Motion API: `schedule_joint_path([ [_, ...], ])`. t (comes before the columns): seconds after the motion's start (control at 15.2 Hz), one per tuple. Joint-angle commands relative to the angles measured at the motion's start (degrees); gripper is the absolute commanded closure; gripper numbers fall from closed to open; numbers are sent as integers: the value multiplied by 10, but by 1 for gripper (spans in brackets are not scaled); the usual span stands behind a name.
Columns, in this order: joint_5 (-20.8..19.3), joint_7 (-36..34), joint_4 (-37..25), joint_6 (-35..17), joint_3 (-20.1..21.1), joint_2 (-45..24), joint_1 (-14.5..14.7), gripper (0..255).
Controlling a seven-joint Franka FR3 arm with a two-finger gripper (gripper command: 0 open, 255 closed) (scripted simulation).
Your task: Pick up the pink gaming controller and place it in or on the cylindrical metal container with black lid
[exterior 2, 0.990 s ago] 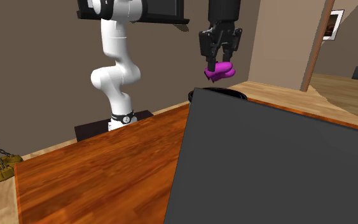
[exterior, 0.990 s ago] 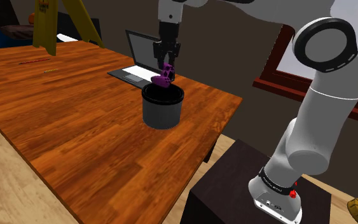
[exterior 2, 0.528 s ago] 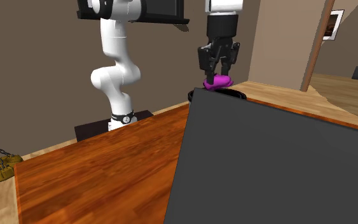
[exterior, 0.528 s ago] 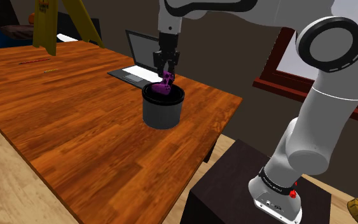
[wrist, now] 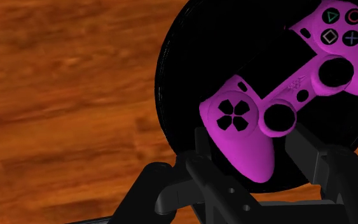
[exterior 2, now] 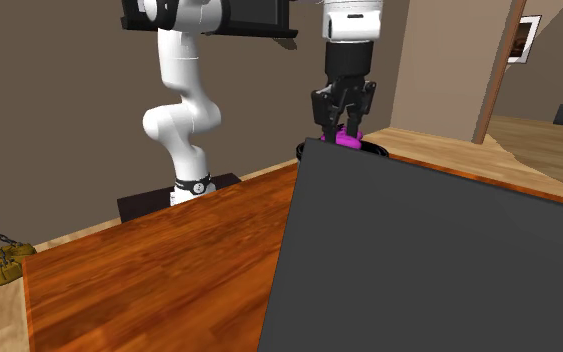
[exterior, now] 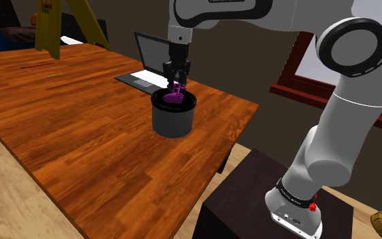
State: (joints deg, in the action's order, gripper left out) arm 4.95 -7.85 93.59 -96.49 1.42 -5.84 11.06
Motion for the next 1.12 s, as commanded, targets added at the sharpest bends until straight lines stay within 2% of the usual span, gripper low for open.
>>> schedule_joint_path([
  [0.0, 0, 0, 1, -1, 0, 0, 0, 255],
  [0.13, 0, 0, 1, -1, 0, 0, 0, 255],
  [0.2, 0, 0, 1, -1, 0, 0, 0, 0],
  [0.53, 0, 0, 1, -1, 0, 0, 0, 0],
  [0.79, -1, -2, -93, 77, -2, -16, -3, 0],
  [1.06, -1, -2, -93, 77, -2, -16, -3, 0],
])
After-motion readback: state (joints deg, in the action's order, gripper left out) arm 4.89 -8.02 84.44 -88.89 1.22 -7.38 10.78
